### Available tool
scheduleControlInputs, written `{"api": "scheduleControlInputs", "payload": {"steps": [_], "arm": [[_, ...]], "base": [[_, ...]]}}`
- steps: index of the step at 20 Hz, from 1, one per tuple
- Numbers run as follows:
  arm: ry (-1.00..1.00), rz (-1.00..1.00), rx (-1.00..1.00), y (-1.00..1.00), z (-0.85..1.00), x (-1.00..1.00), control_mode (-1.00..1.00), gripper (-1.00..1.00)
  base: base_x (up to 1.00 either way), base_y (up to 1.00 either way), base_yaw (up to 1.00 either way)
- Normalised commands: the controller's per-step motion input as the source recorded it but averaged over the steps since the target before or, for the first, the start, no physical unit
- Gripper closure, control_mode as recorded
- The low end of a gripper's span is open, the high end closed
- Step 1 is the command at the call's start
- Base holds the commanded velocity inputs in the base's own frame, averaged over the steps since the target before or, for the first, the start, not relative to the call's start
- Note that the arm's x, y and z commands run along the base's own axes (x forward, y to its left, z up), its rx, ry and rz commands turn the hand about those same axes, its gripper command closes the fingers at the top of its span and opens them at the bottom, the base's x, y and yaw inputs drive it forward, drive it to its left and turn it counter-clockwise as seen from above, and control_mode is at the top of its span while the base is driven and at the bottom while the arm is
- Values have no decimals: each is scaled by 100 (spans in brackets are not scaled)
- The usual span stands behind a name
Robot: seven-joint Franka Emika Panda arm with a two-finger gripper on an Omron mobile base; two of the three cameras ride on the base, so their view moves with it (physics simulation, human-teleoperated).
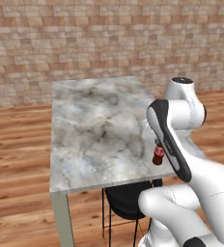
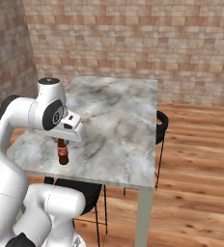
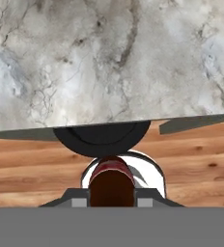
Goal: Place the large bottle from the dining counter next to the other large bottle outside the sink, and place the small bottle from the dining counter next to the other small bottle inside the sink.
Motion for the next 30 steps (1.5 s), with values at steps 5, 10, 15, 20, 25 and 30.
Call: {"api": "scheduleControlInputs", "payload": {"steps": [5, 10, 15, 20, 25, 30], "arm": [[-5, 0, -4, 0, 0, -22, -100, 100], [-2, 0, -4, 0, 0, -3, -100, 100], [0, 0, 0, 0, 0, 0, -100, 100], [0, 0, 0, 0, 0, 0, -100, 100], [0, 0, 0, 0, 0, 0, -100, 100], [0, 0, 0, 0, 0, 0, 100, 100]], "base": [[0, 0, 0], [0, 0, 0], [0, 0, 0], [0, 0, 0], [0, 0, 0], [-9, 5, 1]]}}
